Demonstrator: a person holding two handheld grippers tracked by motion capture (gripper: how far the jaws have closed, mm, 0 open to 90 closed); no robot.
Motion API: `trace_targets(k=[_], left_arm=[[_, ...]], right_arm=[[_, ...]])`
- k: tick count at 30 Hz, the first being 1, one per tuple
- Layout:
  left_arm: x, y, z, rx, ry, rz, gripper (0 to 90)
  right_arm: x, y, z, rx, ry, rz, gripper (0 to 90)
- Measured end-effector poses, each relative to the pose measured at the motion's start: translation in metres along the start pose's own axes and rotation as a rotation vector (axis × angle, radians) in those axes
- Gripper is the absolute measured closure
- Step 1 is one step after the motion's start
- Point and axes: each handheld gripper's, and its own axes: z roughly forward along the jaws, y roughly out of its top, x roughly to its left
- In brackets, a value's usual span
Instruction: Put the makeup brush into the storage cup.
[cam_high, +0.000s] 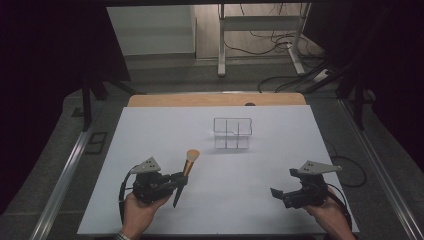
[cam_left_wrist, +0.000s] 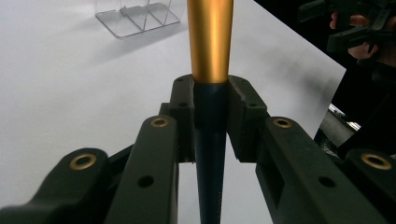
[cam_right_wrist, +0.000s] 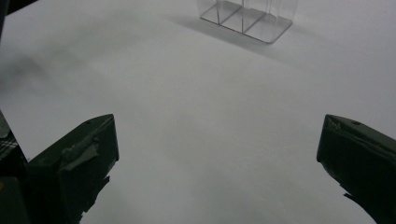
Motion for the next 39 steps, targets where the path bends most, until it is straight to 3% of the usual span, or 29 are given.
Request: trace_targets(k=[12, 15, 22, 27, 30, 36, 39], left_arm=[[0.000, 0.002, 0.004, -0.002, -0.006, 0.010, 73.8], [-0.001, 0.003, 0.006, 0.001, -0.006, 0.013, 73.8], [-0.004, 0.006, 0.011, 0.002, -0.010, 0.034, 73.8], [-0.006, 0.007, 0.013, -0.001, -0.016, 0.035, 73.8], [-0.006, 0.009, 0.016, -0.007, -0.024, 0.034, 73.8], [-0.008, 0.011, 0.021, -0.008, -0.030, 0.038, 73.9], [-0.009, 0.012, 0.022, -0.007, -0.030, 0.042, 73.8]], right_arm=[[0.007, 0.011, 0.006, -0.061, 0.095, 0.040, 0.0], [0.008, 0.014, 0.008, -0.065, 0.101, 0.042, 0.0], [0.011, 0.019, 0.012, -0.088, 0.166, 0.105, 0.0], [0.018, 0.024, 0.015, -0.084, 0.181, 0.079, 0.0], [0.022, 0.026, 0.019, -0.085, 0.204, 0.086, 0.0], [0.029, 0.034, 0.024, -0.085, 0.202, 0.092, 0.0], [0.034, 0.038, 0.028, -0.088, 0.230, 0.095, 0.0]])
